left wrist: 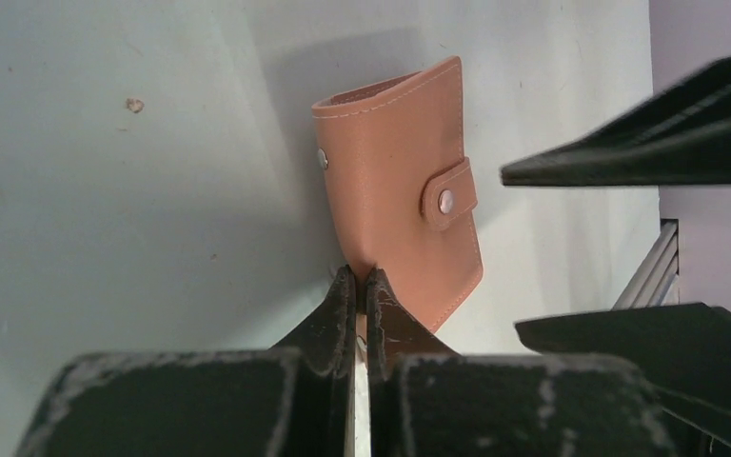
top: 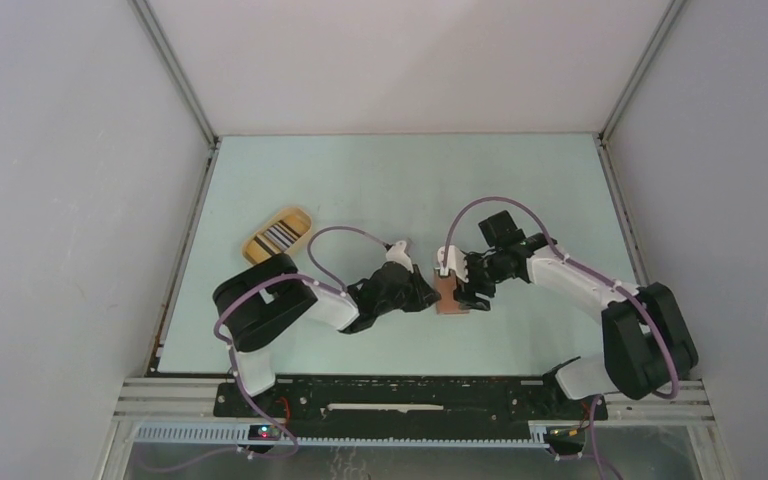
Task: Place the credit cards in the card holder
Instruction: Open the card holder at the center of the board.
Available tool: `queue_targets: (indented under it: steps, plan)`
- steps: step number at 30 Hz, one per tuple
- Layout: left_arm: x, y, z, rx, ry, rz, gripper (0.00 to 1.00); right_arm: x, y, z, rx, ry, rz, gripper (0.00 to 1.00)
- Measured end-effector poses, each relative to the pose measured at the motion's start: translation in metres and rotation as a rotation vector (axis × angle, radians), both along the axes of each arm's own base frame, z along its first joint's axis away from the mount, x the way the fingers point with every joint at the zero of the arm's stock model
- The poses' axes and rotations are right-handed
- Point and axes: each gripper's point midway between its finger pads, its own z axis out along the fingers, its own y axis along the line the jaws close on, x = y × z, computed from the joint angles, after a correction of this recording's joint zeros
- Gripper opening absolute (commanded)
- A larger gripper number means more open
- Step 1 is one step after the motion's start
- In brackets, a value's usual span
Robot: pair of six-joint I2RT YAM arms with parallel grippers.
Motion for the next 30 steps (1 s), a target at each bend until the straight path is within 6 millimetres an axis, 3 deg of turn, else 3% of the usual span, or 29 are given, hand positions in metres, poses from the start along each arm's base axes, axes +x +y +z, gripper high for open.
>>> queue_targets:
  steps: [10,30]
  plan:
    - [-0.003,0.002,0.002,-0.029,-0.044,0.038,0.00,0.020,0.001,-0.032,-0.092,0.041,-0.056,0.65]
    - [-0.005,0.004,0.001,-0.030,-0.056,0.046,0.00,0.027,0.008,-0.037,-0.147,0.017,-0.058,0.38]
